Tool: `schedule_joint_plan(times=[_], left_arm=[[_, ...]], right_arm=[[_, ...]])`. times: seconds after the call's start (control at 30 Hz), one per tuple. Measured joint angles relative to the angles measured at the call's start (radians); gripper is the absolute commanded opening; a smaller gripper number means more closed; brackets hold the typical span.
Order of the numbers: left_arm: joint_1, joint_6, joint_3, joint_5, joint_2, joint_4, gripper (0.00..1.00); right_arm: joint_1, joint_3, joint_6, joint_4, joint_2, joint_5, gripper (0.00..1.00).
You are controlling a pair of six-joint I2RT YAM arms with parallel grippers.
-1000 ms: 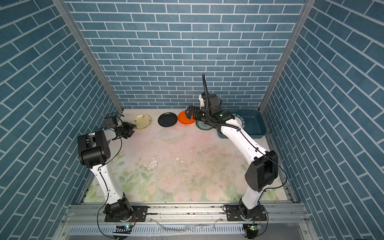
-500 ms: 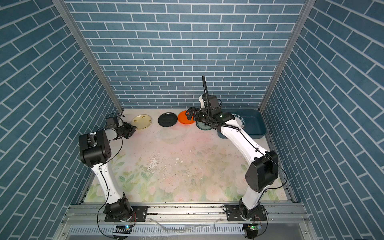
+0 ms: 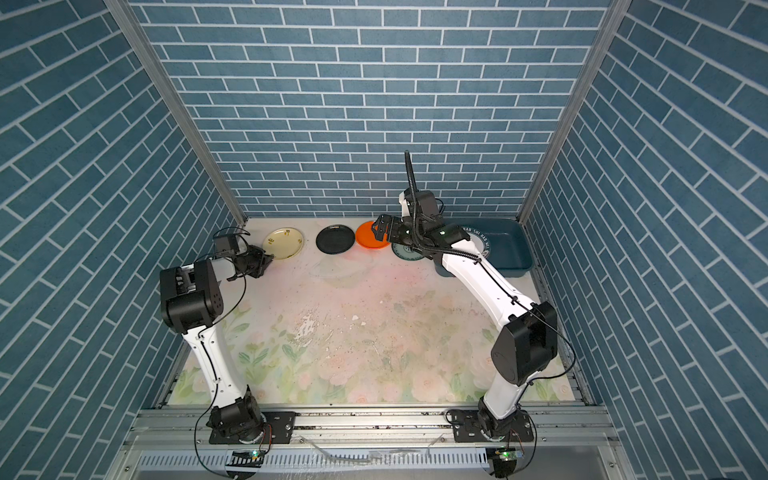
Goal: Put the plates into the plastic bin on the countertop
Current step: 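Grasp the cream plate rim with left gripper and lift it upright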
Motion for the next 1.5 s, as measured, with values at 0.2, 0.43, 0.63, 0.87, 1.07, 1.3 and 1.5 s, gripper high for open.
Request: schedule_joint_plan(times=[0.2, 0.43, 0.63, 0.87, 1.07, 1.3, 1.5], left_arm=[[-0.002, -0.006, -0.050, 0.006, -0.032, 0.014, 0.00], [-0.010, -0.012, -0.177, -0.006, -0.159, -0.032, 0.00], [-0.042, -0.016, -0.275, -0.029, -0.380, -0.105, 0.00], [-0.152, -0.004, -0.286, -0.046, -0.638, -0.243, 0.00], [-0.271, -0.037, -0.284, -0.059, -0.781, -0.354, 0.00], [-0.430, -0.052, -0.174, -0.077, -0.827, -0.491, 0.00], [-0.536, -0.050, -0.039, -0.060, -0.785, -0.526, 0.00]], right_arm=[[-0.001, -0.024, 0.017, 0.003, -0.022, 0.012, 0.99], [-0.040, -0.112, 0.033, 0.008, -0.097, 0.034, 0.99], [-0.106, -0.160, 0.042, 0.008, -0.169, 0.009, 0.98], [-0.169, -0.173, 0.040, 0.016, -0.194, -0.071, 0.97], [-0.216, -0.214, 0.041, 0.035, -0.197, -0.204, 0.97], [-0.234, -0.218, 0.042, 0.040, -0.197, -0.327, 0.93], [-0.234, -0.218, 0.049, 0.061, -0.203, -0.375, 0.90]])
